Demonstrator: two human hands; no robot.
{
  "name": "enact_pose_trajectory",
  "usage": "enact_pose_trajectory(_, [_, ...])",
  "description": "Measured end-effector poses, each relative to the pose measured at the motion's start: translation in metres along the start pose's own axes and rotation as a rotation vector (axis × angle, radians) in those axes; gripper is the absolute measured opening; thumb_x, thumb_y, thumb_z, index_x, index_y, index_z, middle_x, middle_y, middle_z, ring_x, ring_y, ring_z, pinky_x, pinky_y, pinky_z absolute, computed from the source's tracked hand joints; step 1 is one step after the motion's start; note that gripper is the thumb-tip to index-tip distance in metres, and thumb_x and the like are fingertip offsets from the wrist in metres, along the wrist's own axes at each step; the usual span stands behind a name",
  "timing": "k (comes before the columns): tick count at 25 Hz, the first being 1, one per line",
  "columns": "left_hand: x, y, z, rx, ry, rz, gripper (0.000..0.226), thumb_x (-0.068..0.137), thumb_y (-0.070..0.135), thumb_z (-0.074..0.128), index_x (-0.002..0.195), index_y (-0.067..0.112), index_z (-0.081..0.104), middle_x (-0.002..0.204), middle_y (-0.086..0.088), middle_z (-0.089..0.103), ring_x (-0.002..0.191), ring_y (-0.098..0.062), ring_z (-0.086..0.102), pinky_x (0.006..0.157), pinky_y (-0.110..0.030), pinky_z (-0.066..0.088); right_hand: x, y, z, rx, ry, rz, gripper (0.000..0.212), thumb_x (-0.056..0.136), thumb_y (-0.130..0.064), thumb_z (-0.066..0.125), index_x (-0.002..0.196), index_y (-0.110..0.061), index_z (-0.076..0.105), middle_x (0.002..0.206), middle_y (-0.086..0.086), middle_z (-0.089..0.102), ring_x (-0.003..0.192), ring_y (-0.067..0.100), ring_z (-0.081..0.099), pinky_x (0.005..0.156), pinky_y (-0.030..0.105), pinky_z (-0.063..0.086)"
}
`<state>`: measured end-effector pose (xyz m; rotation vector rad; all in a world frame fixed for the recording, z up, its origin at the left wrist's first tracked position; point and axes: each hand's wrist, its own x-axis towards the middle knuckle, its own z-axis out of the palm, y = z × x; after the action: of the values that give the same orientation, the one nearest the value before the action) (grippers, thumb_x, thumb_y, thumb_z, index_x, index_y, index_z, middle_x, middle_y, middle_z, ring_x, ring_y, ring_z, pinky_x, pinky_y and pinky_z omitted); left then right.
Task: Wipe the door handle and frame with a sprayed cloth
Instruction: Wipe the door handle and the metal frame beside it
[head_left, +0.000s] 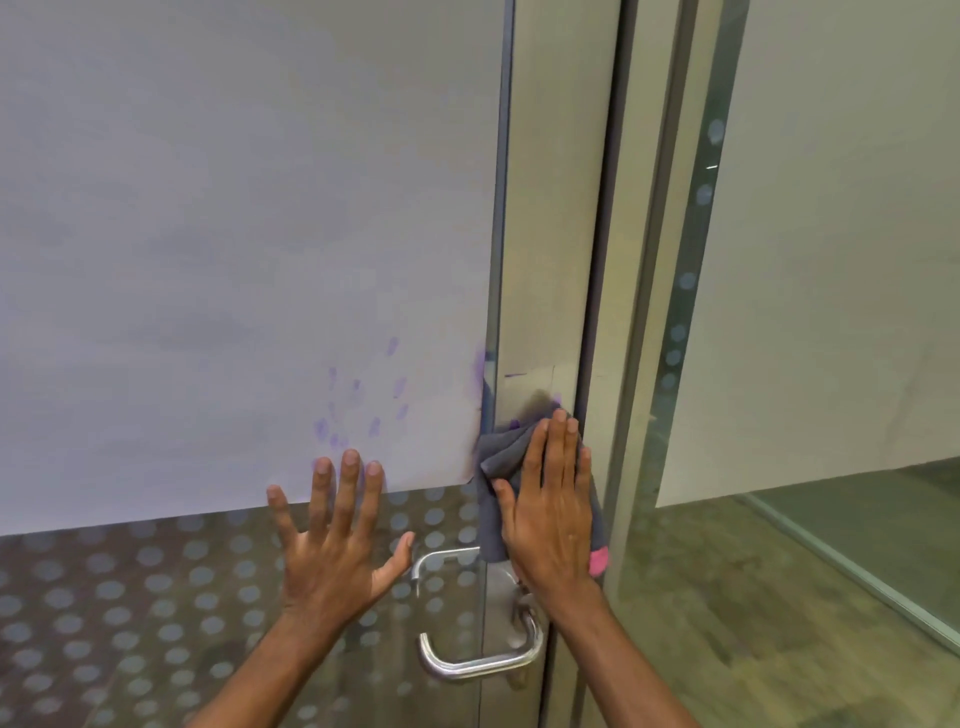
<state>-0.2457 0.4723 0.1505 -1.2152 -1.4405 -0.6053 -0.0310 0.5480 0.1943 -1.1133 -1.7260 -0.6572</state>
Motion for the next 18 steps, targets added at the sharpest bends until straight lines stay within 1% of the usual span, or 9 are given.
enact_pose_trajectory(2, [0.001,0.000,-0.001,0.002,-0.003,-0.001,0.097,0.084,0.066,0.045,0.156,0.010,0.012,0.165,-0.012,-0.001,0.152,-0.032,-0.001,0.112,-0.071,0.005,0.009,-0.003,0.003,0.055,0.039,0.028,0.070,0.099,-0.042,0.029,0.148,0.003,0.007,0.156,0.019,0.015,0.147,0.031,0.012,0.122,0.038,0.005])
enact_pose_trajectory(4, [0.002,0.001,-0.004,0.008,0.001,-0.004,0.096,0.083,0.065,0.045,0.155,0.009,0.014,0.165,-0.011,-0.001,0.152,-0.032,-0.001,0.112,-0.071,0.006,0.014,-0.015,0.004,0.142,0.086,0.147,0.069,0.101,-0.044,0.023,0.150,0.001,0.005,0.157,0.016,0.012,0.149,0.026,0.005,0.122,0.036,0.005])
enact_pose_trajectory(6, [0.003,0.002,-0.005,0.009,0.011,-0.006,0.095,0.083,0.063,0.046,0.154,0.010,0.016,0.165,-0.011,0.000,0.152,-0.032,-0.001,0.112,-0.071,0.007,0.020,-0.028,0.003,0.222,0.104,0.248,0.069,0.100,-0.044,0.024,0.150,-0.001,0.004,0.158,0.016,0.010,0.149,0.025,0.002,0.123,0.036,0.003])
enact_pose_trajectory(7, [0.003,0.002,-0.005,0.008,0.011,-0.007,0.094,0.083,0.063,0.046,0.154,0.010,0.016,0.165,-0.011,0.000,0.152,-0.032,-0.001,0.112,-0.071,0.007,0.020,-0.034,0.003,0.248,0.108,0.267,0.070,0.100,-0.045,0.024,0.150,0.000,0.005,0.158,0.017,0.010,0.150,0.026,0.003,0.123,0.036,0.003])
enact_pose_trajectory(10, [0.003,0.002,-0.004,0.012,0.005,-0.010,0.091,0.086,0.064,0.040,0.155,0.010,0.016,0.165,-0.011,0.000,0.152,-0.032,0.000,0.111,-0.072,0.007,0.010,-0.039,0.005,0.269,0.112,0.253,0.071,0.100,-0.046,0.025,0.148,0.003,0.009,0.157,0.020,0.011,0.149,0.027,0.003,0.123,0.037,0.005])
enact_pose_trajectory(14, [0.003,0.002,-0.003,0.027,-0.002,-0.018,0.088,0.088,0.065,0.035,0.154,0.009,0.018,0.165,-0.012,0.001,0.152,-0.033,0.001,0.111,-0.072,0.008,0.023,-0.035,0.003,0.330,0.147,0.339,0.068,0.100,-0.044,0.025,0.149,0.000,0.009,0.159,0.016,0.008,0.150,0.023,0.003,0.123,0.036,0.005])
enact_pose_trajectory(16, [0.003,0.003,-0.003,0.032,-0.002,-0.016,0.089,0.088,0.066,0.034,0.155,0.010,0.016,0.165,-0.012,0.001,0.152,-0.032,0.000,0.112,-0.072,0.006,0.043,-0.037,0.000,0.338,0.168,0.327,0.067,0.100,-0.044,0.024,0.150,-0.002,0.008,0.160,0.013,0.007,0.150,0.023,0.004,0.123,0.034,0.003])
enact_pose_trajectory(18, [0.003,0.001,-0.003,0.031,-0.002,-0.015,0.089,0.088,0.066,0.034,0.155,0.010,0.014,0.165,-0.012,0.001,0.152,-0.033,0.000,0.112,-0.071,0.005,0.048,-0.037,0.000,0.324,0.166,0.264,0.069,0.100,-0.045,0.025,0.151,-0.002,0.007,0.160,0.014,0.007,0.150,0.025,0.005,0.123,0.035,0.003])
